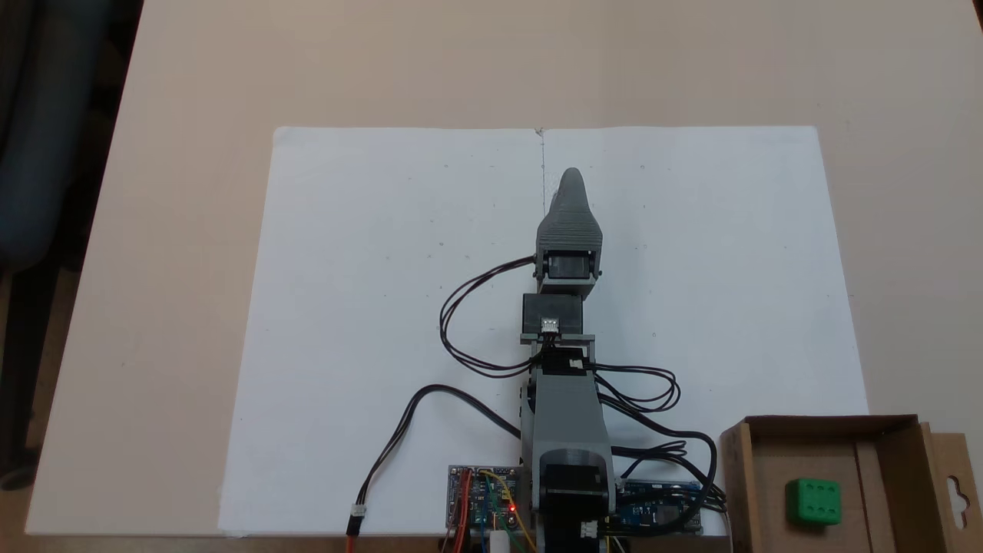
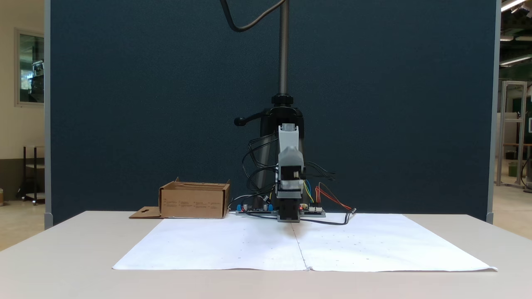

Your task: Grasp a green dice and put it in the bin.

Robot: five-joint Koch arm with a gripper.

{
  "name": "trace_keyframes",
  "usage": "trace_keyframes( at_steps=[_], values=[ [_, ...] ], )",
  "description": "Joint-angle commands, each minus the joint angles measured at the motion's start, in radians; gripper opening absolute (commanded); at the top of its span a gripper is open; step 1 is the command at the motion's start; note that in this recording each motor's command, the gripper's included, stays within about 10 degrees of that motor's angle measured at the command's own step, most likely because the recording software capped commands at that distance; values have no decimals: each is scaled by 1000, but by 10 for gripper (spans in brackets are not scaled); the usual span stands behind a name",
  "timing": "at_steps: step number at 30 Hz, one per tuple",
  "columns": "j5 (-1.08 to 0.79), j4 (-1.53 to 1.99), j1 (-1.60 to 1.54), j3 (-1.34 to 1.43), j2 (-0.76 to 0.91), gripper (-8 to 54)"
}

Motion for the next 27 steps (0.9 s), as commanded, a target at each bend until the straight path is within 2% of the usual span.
trace_keyframes(
  at_steps=[1, 9, 27],
  values=[
    [-21, -170, 9, 69, 117, 432],
    [-23, -367, 14, 69, 114, 446],
    [-18, -364, 5, 69, 110, 447]
  ],
)
